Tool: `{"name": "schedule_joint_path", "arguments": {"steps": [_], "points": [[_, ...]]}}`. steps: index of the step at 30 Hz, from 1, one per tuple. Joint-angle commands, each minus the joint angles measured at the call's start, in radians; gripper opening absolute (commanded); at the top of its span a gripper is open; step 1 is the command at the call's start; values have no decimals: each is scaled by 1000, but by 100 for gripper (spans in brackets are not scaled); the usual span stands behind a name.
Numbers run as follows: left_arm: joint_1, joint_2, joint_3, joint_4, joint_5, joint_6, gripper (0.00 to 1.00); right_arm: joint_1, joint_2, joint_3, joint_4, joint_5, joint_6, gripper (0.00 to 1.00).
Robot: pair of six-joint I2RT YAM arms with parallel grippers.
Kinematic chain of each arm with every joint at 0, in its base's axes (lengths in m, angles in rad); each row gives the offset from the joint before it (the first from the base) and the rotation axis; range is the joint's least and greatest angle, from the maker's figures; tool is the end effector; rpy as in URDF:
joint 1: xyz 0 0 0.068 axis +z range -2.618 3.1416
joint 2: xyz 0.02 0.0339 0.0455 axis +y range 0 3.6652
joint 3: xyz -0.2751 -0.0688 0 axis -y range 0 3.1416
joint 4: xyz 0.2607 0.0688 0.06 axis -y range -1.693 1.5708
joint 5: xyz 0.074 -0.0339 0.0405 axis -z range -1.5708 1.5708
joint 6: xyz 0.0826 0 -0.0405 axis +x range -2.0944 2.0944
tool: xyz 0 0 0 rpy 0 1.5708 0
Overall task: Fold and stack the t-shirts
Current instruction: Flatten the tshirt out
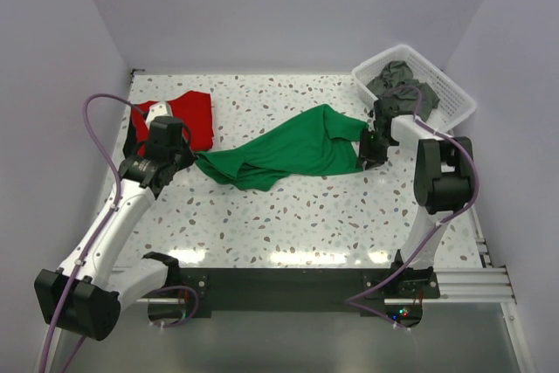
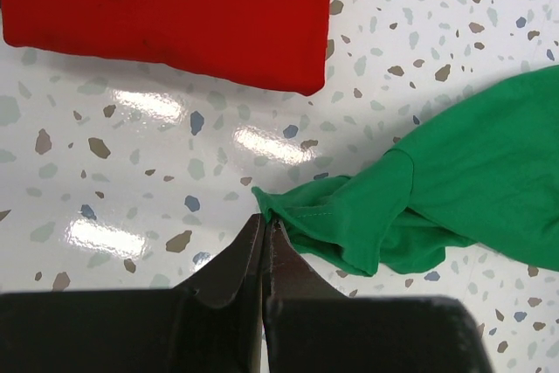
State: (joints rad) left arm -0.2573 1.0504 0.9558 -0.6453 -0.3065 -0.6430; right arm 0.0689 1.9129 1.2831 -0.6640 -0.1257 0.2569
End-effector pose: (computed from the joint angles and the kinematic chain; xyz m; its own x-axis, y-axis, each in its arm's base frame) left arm 0.2590 -0.0424 0.2843 -0.5381 -0.4495 -0.7130 -0.3693 0.8861 -0.2800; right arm 0.3993 0.0379 0.1176 -0.9542 0.1868 -0.2338 0.1447 0.9718 0.1861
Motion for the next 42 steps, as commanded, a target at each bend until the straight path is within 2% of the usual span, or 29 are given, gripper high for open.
{"name": "schedule_joint_path", "arguments": {"steps": [1, 17, 19, 21, 25, 27, 31, 36, 40, 42], "points": [[7, -21, 17, -4, -9, 2, 0, -3, 28, 24, 37, -20, -8, 35], [7, 11, -12, 38, 17, 8, 0, -4, 54, -27, -19, -80, -10, 21], [7, 16, -12, 42, 17, 9, 0, -4, 61, -21, -26, -69, -13, 17], [7, 16, -14, 55, 21, 11, 0, -3, 75, -11, -39, -74, -18, 1], [7, 29, -11, 91, 41, 22, 0, -4, 63, 16, -57, -106, -12, 0], [7, 55, 7, 125, 50, 32, 0, -6, 45, 60, -85, -126, -2, 0], [7, 147, 157, 162, 55, 89, 0, -12, -40, 192, -153, -184, 25, 0], [6, 278, 371, 191, 61, 140, 0, -30, -117, 490, -279, -196, 59, 0], [9, 344, 646, 154, 52, 166, 0, -55, -161, 735, -332, -196, 113, 0], [9, 358, 728, 141, 50, 175, 0, -60, -186, 882, -351, -180, 123, 0]]}}
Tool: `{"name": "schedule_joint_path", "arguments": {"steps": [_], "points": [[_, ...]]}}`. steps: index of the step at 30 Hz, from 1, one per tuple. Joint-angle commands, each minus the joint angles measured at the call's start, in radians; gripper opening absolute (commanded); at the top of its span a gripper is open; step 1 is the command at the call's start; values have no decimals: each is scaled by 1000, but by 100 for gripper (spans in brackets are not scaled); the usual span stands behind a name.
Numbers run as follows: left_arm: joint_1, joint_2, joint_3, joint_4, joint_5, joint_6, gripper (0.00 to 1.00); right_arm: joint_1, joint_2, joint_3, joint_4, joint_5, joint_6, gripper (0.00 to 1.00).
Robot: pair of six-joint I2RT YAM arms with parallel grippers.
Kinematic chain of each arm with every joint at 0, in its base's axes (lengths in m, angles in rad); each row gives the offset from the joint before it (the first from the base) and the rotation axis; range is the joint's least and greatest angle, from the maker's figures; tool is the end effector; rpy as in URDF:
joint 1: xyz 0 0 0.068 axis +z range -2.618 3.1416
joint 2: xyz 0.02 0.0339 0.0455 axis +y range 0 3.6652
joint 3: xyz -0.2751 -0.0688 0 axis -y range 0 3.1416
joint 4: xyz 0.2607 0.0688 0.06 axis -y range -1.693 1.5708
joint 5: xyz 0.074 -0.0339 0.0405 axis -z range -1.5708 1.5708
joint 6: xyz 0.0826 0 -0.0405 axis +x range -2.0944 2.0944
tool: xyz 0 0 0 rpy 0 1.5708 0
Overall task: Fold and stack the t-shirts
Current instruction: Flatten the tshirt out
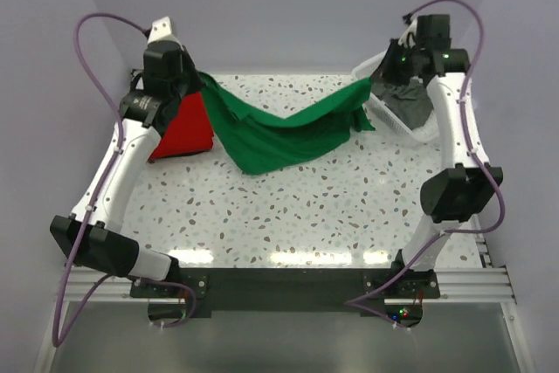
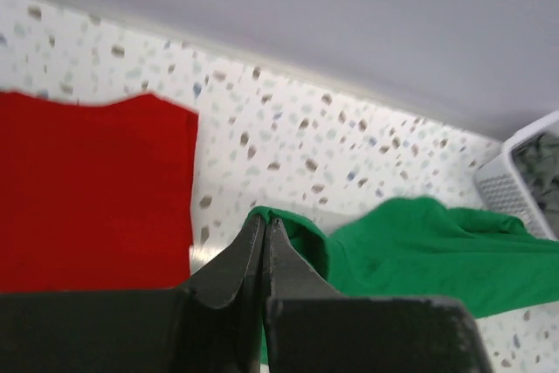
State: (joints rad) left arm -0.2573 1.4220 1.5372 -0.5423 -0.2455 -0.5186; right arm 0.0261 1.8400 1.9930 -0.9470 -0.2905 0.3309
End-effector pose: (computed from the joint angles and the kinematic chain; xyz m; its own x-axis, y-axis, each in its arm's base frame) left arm 0.3644 -0.0751 0.4113 -0.3642 -0.4013 -0.8404 -0.1700 0.9159 -0.3637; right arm 0.4483 0.0354 0.3685 -0.7476 0.2919 -0.5966 0.0181 0.9069 0.4209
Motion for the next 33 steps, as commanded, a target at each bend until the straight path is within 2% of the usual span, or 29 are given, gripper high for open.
{"name": "schedule_joint_path", "arguments": {"steps": [1, 3, 9, 14, 18, 22, 29, 33], "points": [[9, -14, 217, 33, -14, 52, 0, -15, -123, 211, -59, -10, 49, 0], [9, -27, 274, 33, -14, 61, 0, -15, -182, 274, -29, -1, 53, 0], [9, -141, 406, 94, -24, 100, 0, -15, -395, 253, 160, 60, 24, 0], [9, -225, 469, 123, -28, 124, 0, -15, -459, 341, 198, 126, -3, 0], [9, -230, 515, 145, -2, 117, 0, -15, -469, 377, 228, 131, 17, 0], [7, -181, 514, 194, 67, 111, 0, -17, -437, 362, 235, 131, 22, 0], [9, 43, 508, 216, 190, 120, 0, -15, -364, 193, 289, 143, 16, 0], [9, 130, 552, 209, 224, 129, 0, -15, -311, 162, 298, 148, 14, 0]]}}
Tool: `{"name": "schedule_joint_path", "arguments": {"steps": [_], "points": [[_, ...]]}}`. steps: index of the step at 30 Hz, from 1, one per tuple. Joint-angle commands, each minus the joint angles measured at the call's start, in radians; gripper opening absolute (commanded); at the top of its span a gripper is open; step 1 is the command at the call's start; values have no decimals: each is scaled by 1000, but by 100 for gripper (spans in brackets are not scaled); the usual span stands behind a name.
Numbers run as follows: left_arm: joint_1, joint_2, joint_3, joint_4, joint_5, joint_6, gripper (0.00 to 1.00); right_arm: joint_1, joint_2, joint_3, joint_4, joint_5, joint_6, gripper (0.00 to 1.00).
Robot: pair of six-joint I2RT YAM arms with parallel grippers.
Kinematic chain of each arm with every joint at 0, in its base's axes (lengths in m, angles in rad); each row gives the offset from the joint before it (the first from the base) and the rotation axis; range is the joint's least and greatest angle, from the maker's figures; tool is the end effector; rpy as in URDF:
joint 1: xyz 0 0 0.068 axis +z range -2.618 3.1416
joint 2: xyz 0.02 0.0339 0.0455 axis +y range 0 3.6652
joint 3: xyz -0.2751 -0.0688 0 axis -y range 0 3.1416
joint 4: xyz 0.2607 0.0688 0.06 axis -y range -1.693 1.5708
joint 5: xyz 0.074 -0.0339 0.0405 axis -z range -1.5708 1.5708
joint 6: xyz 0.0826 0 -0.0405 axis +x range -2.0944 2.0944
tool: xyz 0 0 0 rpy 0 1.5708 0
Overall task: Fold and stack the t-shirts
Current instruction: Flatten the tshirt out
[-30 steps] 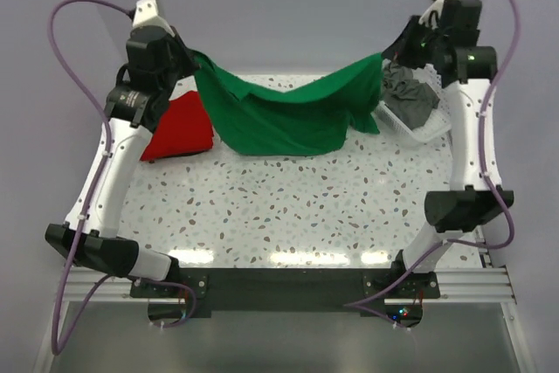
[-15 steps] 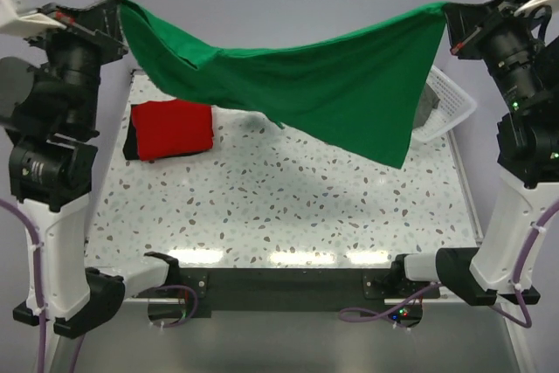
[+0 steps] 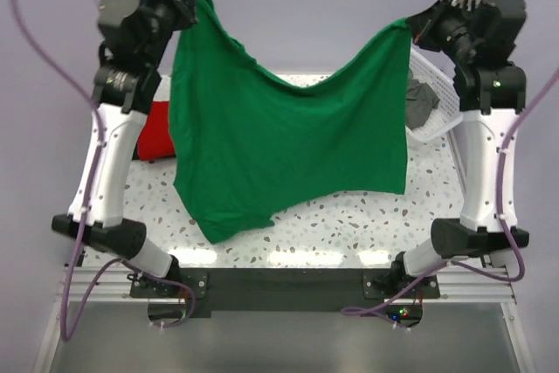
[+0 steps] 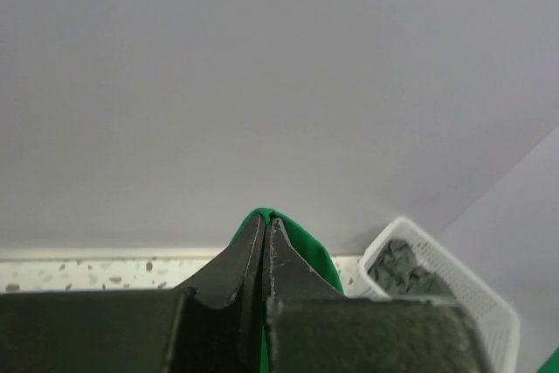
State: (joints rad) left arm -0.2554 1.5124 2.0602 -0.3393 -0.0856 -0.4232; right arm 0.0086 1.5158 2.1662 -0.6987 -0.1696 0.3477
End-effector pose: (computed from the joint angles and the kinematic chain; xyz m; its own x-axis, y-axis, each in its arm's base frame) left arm 0.3387 -0.0811 0.6075 0.1125 -0.4523 -0.8848 0.2380 0.8768 -0.4179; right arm 0.3311 0.0168 0.5863 -0.1057 0.3350 -0.9363 -0.1500 0.9254 0.3480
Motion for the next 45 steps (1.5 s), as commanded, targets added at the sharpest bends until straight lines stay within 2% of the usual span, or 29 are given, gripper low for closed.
{"name": "schedule_joint_path", "arguments": {"steps": [1, 7, 22, 28, 33, 37, 39, 42, 45], "points": [[7, 52, 40, 5, 70, 34, 0, 2, 20, -12, 47, 25, -1, 0], [7, 88, 115, -1, 81, 37, 0, 2, -3, -3, 41, 42, -6, 0], [7, -174, 132, -61, 109, 43, 0, 2, -186, 132, 16, 163, -81, 0], [7, -234, 207, -130, 89, 44, 0, 7, -275, 123, 28, 189, -90, 0], [5, -254, 222, -103, 89, 38, 0, 7, -322, 110, 38, 223, -92, 0], [7, -239, 155, -52, 89, 44, 0, 7, -350, -7, 50, 242, -87, 0], [7, -224, 68, -34, 90, 61, 0, 7, -358, -69, 56, 248, -76, 0], [7, -157, -44, 18, 127, 81, 0, 8, -362, -266, 128, 265, -65, 0], [7, 1, -110, 37, 139, 109, 0, 7, -327, -430, 203, 277, -75, 0]]}}
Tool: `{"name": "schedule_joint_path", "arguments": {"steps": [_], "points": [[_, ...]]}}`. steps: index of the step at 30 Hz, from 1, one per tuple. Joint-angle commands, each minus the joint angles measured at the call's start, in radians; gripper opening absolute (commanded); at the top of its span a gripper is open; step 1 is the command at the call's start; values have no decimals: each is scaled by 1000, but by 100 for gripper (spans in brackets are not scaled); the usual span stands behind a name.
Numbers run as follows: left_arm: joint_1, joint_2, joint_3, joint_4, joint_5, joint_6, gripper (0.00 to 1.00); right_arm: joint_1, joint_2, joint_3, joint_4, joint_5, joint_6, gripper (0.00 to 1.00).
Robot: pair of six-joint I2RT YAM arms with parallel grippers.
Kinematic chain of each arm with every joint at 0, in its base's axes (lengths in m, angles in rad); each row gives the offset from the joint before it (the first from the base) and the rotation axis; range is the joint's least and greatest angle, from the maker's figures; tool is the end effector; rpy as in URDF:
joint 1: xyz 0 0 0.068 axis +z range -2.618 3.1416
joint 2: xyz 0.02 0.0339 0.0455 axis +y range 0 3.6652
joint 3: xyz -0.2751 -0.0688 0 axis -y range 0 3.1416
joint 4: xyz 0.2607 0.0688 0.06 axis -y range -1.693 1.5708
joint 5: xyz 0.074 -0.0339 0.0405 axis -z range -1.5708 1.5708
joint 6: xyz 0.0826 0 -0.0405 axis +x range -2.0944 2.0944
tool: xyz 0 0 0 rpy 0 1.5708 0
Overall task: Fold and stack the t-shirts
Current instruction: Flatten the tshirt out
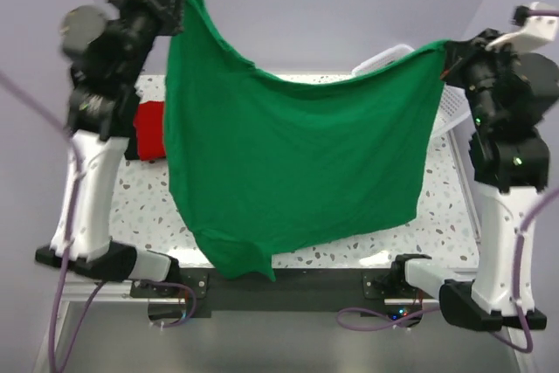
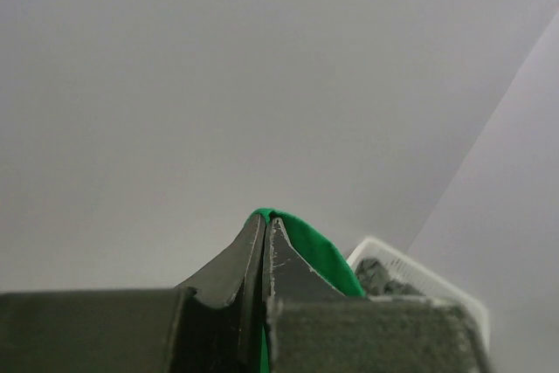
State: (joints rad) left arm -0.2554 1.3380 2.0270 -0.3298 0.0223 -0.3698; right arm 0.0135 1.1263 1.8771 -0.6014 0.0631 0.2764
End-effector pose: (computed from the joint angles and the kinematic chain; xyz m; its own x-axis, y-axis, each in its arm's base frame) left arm 0.2571 -0.0690 0.6483 0.2185 -0.4305 -0.8757 0.3773 0.8649 -0.3311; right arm 0.2061 -0.0024 0.6069 0.1565 0.2745 -0.9488 0.0064 0.9603 0.2789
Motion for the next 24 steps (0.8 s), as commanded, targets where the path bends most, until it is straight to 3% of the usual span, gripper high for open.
{"name": "schedule_joint_path", "arguments": {"steps": [1, 4, 5, 7, 8, 9, 10, 11, 14, 17, 24], "points": [[7, 215, -83, 29, 30, 63, 0, 2, 79, -180, 124, 47, -11, 0], [8, 401, -83, 54, 44, 89, 0, -3, 177, -326, 207, 69, -34, 0], [8, 452, -50, 60, 56, 86, 6, -6, 213, -352, 228, 69, -45, 0], [8, 614, 13, 60, 119, 75, 24, -10, 327, -392, 273, 66, -46, 0], [8, 666, 98, 49, 132, 54, 46, -12, 370, -388, 276, 44, -48, 6], [8, 749, 136, 31, 158, 43, 54, -41, 412, -353, 259, 28, -49, 21], [8, 779, 191, 20, 171, 25, 59, -43, 497, -328, 240, 3, -61, 51], [8, 802, 206, 6, 177, 14, 63, -41, 529, -306, 226, -14, -69, 59], [7, 779, 140, -11, 205, 0, 73, -43, 573, -273, 209, -61, -85, 80], [7, 669, -30, -6, 220, -6, 73, -41, 521, -300, 207, -93, -82, 86], [7, 399, -433, -112, 171, -3, 73, -21, 340, -490, 126, -193, -77, 86]]}}
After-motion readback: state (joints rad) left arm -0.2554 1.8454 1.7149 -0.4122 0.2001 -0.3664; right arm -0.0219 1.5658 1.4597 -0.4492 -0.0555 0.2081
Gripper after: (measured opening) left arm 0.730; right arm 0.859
